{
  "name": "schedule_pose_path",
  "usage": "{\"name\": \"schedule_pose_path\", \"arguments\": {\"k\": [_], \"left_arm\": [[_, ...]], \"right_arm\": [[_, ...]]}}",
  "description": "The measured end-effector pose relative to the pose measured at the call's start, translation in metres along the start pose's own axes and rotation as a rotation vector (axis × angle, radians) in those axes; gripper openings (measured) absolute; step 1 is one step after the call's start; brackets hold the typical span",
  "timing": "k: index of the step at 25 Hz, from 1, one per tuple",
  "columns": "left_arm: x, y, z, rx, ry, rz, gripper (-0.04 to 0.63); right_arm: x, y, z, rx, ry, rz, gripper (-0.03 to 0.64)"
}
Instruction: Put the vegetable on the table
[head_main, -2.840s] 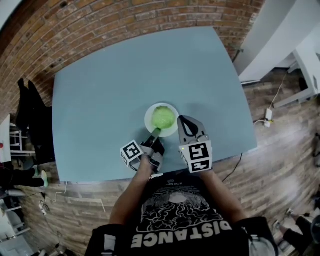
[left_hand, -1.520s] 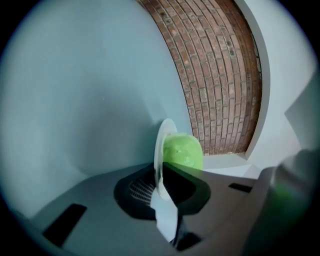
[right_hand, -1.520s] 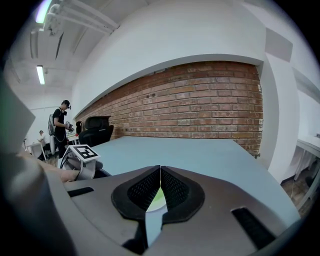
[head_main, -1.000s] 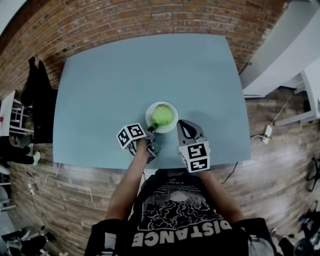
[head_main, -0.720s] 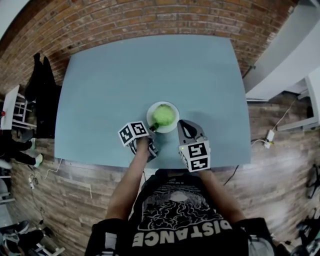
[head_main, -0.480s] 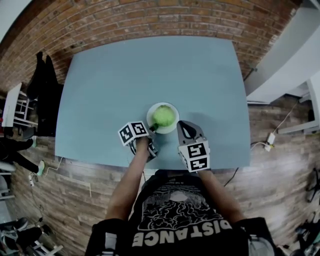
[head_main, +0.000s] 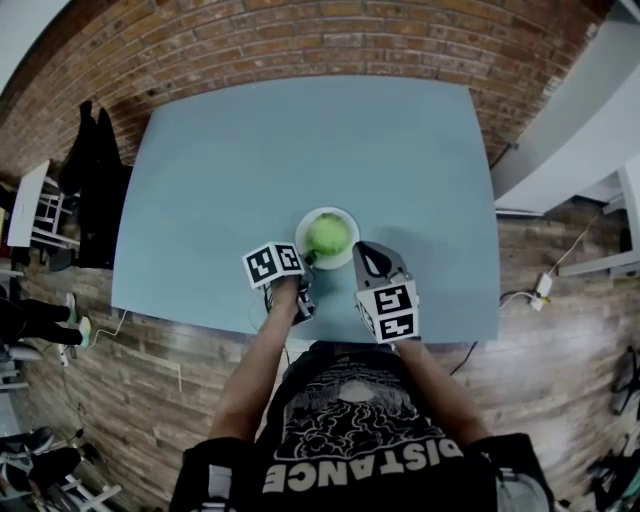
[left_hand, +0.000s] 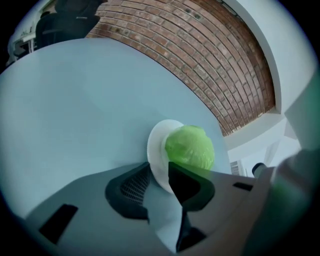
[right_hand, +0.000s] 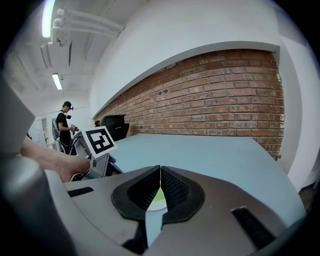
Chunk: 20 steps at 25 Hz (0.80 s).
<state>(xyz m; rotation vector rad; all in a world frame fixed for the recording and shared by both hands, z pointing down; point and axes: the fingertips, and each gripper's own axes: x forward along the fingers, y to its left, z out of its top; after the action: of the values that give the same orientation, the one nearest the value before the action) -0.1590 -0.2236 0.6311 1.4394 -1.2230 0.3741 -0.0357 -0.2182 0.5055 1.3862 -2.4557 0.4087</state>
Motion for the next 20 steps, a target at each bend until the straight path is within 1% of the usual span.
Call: {"name": "schedule_pose_path", "arguments": {"k": [3,4,7,8,10,12,14,18,20], "left_arm": [[0.000,0.000,-0.001,0.062,0.009,0.031,0.104],[0.000,-0.001,-0.002,0.102,0.013,0.049,0.104],[-0.002,-0.002,-0.004,0.271,0.023,0.126,0.113],[-0.003,-0.002,-0.003,0.313,0.018,0.150,0.115],[-0.007,-0.001,0.002,0.358,-0.010,0.186,0.114],[-0.013,-0.001,0.008,0.372,-0.051,0.195,0.114],[-0.020,-0.005,0.011,0.366,-0.088,0.171,0.114],[-0.039,-0.027,0.014,0.340,-0.159,0.075,0.114],[-0.048,-0.040,0.014,0.343,-0.196,0.027,0.114]], "right_arm": [[0.001,0.002,0.000,-0.004,0.001,0.007,0.009],[0.002,0.002,0.001,-0.004,0.001,0.009,0.009],[0.002,0.002,0.003,-0.006,0.001,0.014,0.009],[0.002,0.002,0.003,-0.006,0.001,0.015,0.009],[0.003,0.002,0.003,-0.006,0.001,0.019,0.009],[0.003,0.003,0.003,-0.008,0.001,0.023,0.009],[0.003,0.005,0.003,-0.009,-0.001,0.027,0.009],[0.003,0.009,0.008,-0.005,-0.009,0.043,0.009],[0.001,0.010,0.012,-0.005,-0.012,0.048,0.009]]}}
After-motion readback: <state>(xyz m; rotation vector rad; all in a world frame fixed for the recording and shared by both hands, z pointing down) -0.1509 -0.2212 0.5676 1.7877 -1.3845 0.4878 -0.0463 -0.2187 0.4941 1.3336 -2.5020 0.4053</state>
